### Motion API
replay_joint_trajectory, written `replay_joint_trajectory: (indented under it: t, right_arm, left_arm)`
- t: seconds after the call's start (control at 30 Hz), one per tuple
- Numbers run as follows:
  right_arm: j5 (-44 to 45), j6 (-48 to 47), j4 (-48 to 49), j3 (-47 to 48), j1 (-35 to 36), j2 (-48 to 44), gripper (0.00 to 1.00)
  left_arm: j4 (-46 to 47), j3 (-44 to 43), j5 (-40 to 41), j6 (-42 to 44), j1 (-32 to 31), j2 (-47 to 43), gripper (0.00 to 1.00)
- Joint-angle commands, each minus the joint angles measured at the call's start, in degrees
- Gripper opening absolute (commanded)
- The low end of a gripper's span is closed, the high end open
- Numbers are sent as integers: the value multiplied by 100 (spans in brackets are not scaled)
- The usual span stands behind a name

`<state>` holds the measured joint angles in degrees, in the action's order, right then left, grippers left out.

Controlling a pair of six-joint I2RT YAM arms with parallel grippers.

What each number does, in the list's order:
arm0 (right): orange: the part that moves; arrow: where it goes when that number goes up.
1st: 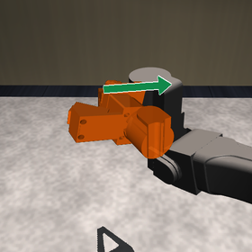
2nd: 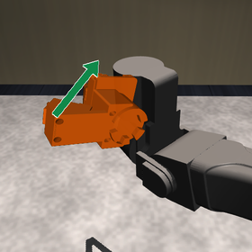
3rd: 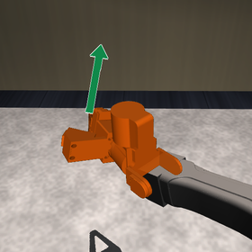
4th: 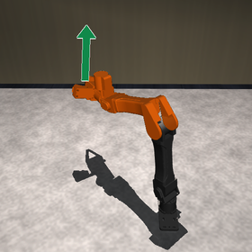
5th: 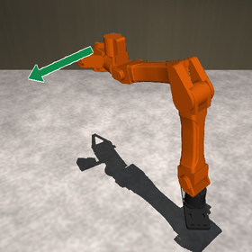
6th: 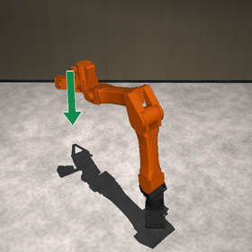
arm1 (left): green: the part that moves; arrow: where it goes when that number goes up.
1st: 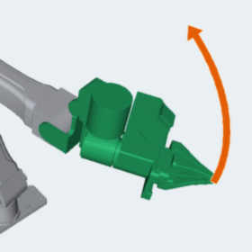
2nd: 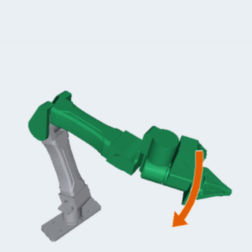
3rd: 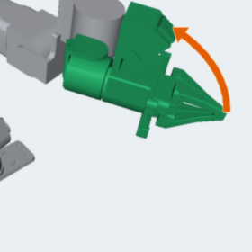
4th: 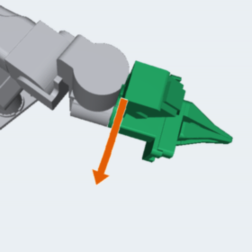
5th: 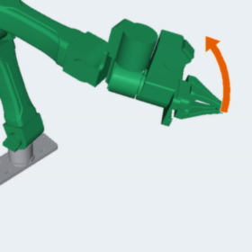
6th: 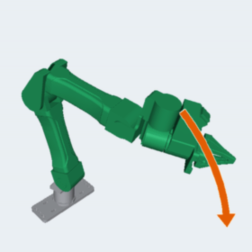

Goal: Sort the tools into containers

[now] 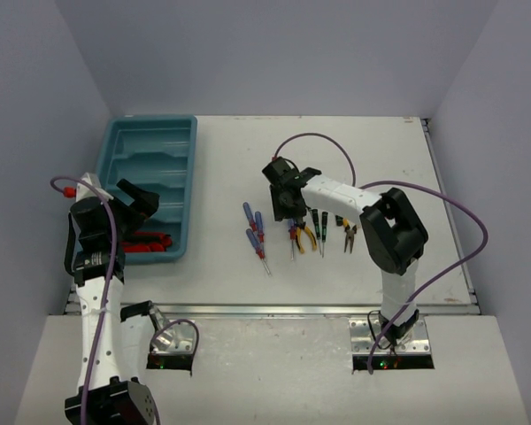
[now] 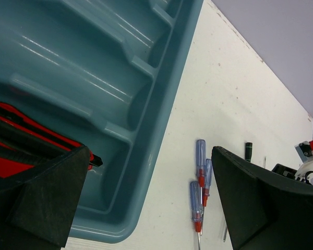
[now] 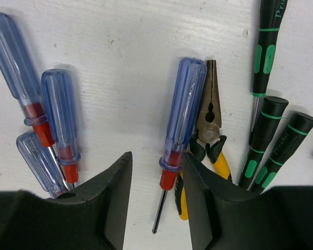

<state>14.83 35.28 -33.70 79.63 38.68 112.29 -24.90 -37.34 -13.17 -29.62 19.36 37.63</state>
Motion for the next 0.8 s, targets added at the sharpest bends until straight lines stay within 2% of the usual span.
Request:
replay_joint_trajectory:
  t: [0.0, 0.3, 0.47, 0.63, 0.77]
  right_arm:
    - [286, 194, -23, 54, -85, 129, 43]
    - [88, 251, 66, 97, -123, 506, 38]
    - [-125, 297, 159, 60, -123, 678, 27]
    - [-171, 333, 237, -37, -123, 671, 2]
    - [-281, 226, 517, -306, -48, 28, 0]
  left_arm:
    - [325, 57, -111, 116, -80, -35, 100]
    - [363, 86, -195, 123, -90, 26, 100]
    - [366, 78, -224, 132, -107, 61, 100]
    - [383, 55, -369, 126, -148, 120, 100]
    - [592, -1, -800, -150, -404, 283, 100]
